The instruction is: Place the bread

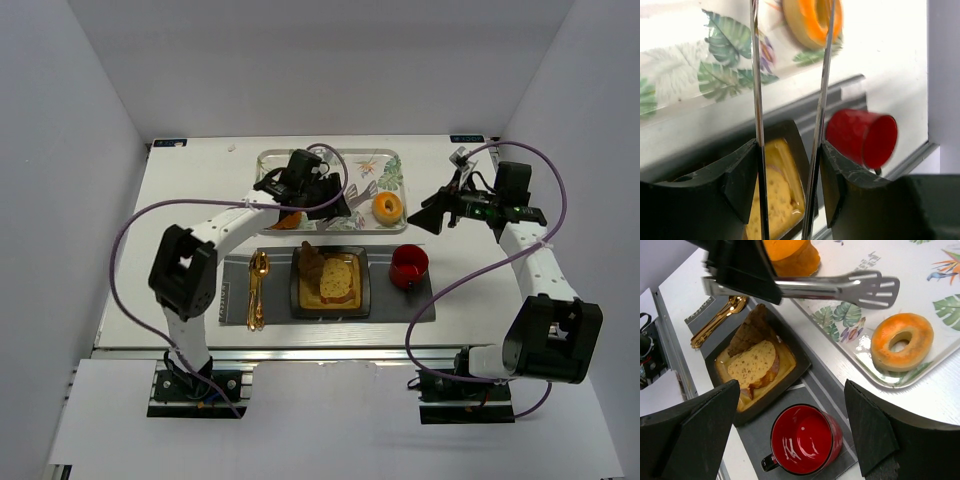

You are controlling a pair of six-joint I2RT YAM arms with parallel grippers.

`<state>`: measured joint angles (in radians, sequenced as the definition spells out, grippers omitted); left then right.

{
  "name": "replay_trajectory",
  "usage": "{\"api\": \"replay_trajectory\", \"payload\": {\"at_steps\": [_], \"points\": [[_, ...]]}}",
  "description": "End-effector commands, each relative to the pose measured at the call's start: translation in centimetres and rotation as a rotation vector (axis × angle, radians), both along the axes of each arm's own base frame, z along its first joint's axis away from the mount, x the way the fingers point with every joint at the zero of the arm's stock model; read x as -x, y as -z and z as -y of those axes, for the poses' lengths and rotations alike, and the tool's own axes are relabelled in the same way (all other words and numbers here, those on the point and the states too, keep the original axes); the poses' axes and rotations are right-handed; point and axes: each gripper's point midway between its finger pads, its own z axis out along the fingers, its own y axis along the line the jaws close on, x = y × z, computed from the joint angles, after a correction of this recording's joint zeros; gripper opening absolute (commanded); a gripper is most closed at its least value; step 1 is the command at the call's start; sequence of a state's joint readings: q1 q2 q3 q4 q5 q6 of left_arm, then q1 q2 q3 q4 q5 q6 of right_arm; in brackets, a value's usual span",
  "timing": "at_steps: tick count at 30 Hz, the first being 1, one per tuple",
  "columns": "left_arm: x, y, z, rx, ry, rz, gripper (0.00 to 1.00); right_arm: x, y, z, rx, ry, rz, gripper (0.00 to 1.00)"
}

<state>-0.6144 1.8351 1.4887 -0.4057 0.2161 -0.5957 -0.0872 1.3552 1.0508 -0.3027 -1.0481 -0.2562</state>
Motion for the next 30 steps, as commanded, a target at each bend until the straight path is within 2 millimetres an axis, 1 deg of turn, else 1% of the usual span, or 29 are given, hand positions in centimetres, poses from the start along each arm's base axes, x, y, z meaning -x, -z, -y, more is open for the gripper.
{"api": "replay_trajectory", "payload": {"at_steps": [1, 2, 3, 5, 6, 9, 10, 11, 14, 15, 18, 19, 22, 23, 25, 26, 29, 30], "points": [[-2.1, -2.9, 1.8, 0.096, 0.035, 0.033, 0.6, -0.3, -1.3, 0.6, -0.003, 0.029, 0.049, 0.89], [-2.2, -2.3, 2.0, 0.08, 0.047, 0.018, 0.6, -0.2, -1.1, 0.6, -0.005, 0.029, 0.043, 0.89], [-2.4, -1.0, 2.3, 0.069, 0.058, -0.008, 0.6, -0.2, -1.1, 0.7, -0.005, 0.032, 0.042, 0.89], [-2.7, -1.1, 2.8, 0.074, 0.075, -0.01, 0.6, -0.2, -1.0, 1.0, -0.007, 0.038, 0.04, 0.89], [-2.5, -0.5, 3.2, 0.081, 0.095, -0.029, 0.6, -0.1, -0.8, 1.0, -0.009, 0.037, 0.036, 0.89], [-2.1, -0.1, 3.7, 0.105, 0.13, -0.05, 0.6, -0.2, -0.7, 1.1, -0.011, 0.039, 0.035, 0.89], [-1.7, -0.3, 4.0, 0.123, 0.147, -0.058, 0.59, -0.2, -0.7, 1.2, -0.011, 0.04, 0.036, 0.89], [-1.6, 0.1, 3.9, 0.125, 0.149, -0.064, 0.59, -0.3, -0.7, 1.2, -0.011, 0.04, 0.035, 0.89], [-1.0, 0.2, 3.8, 0.133, 0.158, -0.072, 0.58, -0.3, -0.7, 1.2, -0.013, 0.038, 0.035, 0.89], [-0.6, 0.7, 3.7, 0.127, 0.161, -0.086, 0.58, -0.3, -0.7, 1.1, -0.013, 0.036, 0.036, 0.89], [0.0, 1.4, 3.2, 0.107, 0.167, -0.108, 0.51, -0.3, -0.8, 1.1, -0.015, 0.034, 0.039, 0.89], [0.4, 1.7, 3.0, 0.093, 0.173, -0.116, 0.44, -0.3, -0.9, 1.1, -0.016, 0.033, 0.04, 0.89], [0.8, 2.3, 2.5, 0.067, 0.178, -0.13, 0.32, -0.3, -1.0, 1.1, -0.019, 0.029, 0.04, 0.89], [0.7, 2.2, 2.4, 0.066, 0.178, -0.125, 0.26, -0.2, -1.0, 1.1, -0.019, 0.029, 0.042, 0.89], [1.0, 2.3, 2.4, 0.065, 0.182, -0.125, 0.21, -0.2, -1.0, 1.1, -0.019, 0.029, 0.042, 0.89], [1.0, 1.9, 2.4, 0.071, 0.186, -0.115, 0.16, -0.2, -1.0, 1.0, -0.02, 0.028, 0.042, 0.89], [1.1, 0.0, 2.4, 0.102, 0.191, -0.077, 0.08, 0.0, -1.1, 1.0, -0.019, 0.024, 0.041, 0.89], [1.2, -2.1, 2.2, 0.121, 0.187, -0.032, 0.05, 0.0, -1.0, 1.0, -0.017, 0.026, 0.04, 0.89]]}}
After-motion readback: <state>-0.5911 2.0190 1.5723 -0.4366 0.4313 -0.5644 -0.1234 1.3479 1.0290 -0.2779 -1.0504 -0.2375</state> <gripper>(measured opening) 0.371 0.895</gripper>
